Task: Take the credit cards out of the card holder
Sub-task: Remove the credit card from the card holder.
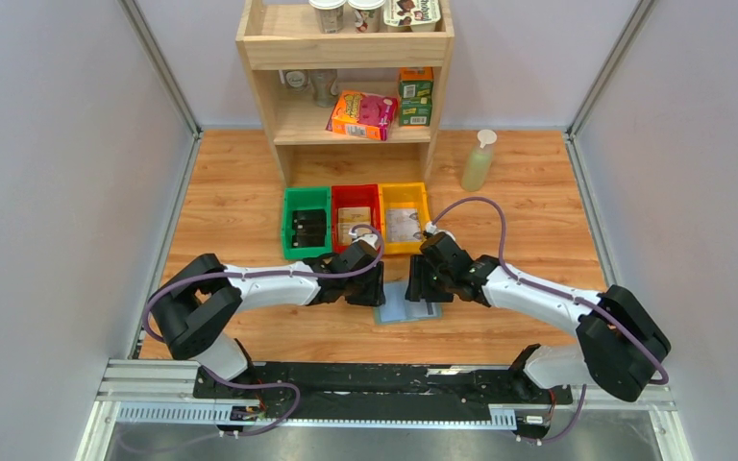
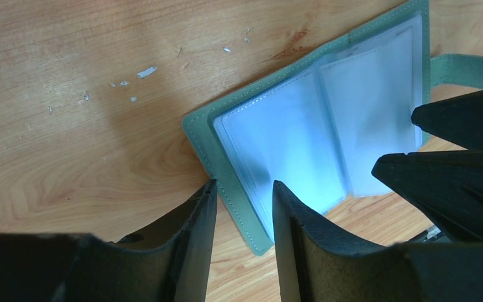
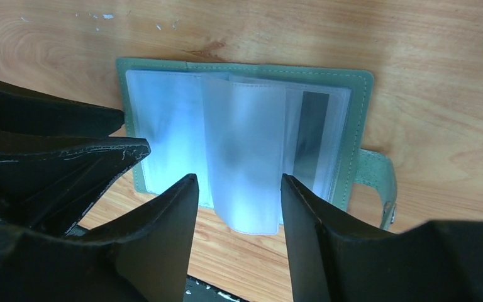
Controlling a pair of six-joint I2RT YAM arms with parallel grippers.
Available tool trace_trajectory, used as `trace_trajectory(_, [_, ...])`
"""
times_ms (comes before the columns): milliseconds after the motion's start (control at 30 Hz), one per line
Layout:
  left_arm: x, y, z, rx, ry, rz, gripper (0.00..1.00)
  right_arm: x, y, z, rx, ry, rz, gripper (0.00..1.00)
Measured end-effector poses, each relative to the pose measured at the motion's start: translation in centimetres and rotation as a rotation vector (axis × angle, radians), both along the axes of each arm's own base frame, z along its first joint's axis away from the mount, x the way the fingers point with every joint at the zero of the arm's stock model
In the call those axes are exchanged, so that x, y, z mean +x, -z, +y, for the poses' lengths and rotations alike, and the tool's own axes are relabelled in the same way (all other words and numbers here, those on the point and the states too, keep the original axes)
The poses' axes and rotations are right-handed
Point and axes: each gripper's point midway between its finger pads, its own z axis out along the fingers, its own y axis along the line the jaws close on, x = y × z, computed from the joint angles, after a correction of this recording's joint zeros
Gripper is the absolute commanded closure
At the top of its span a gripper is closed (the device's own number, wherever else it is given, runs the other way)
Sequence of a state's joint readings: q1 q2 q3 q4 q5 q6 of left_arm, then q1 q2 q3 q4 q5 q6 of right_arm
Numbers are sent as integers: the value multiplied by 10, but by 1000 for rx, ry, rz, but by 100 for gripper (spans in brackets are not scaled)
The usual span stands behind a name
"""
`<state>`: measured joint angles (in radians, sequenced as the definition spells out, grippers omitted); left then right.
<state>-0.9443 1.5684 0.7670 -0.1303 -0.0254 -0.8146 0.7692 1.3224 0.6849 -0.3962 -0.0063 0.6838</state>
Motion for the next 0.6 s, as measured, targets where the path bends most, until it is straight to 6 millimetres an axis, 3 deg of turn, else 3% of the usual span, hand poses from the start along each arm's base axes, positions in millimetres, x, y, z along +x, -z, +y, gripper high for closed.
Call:
trace_trajectory(200, [0, 0, -1, -4, -8, 5, 55, 1, 1, -2, -10, 7, -2, 33])
trace_trajectory(600, [-1, 0, -1, -7, -10, 10, 55, 1, 12, -7, -51, 17, 15, 35])
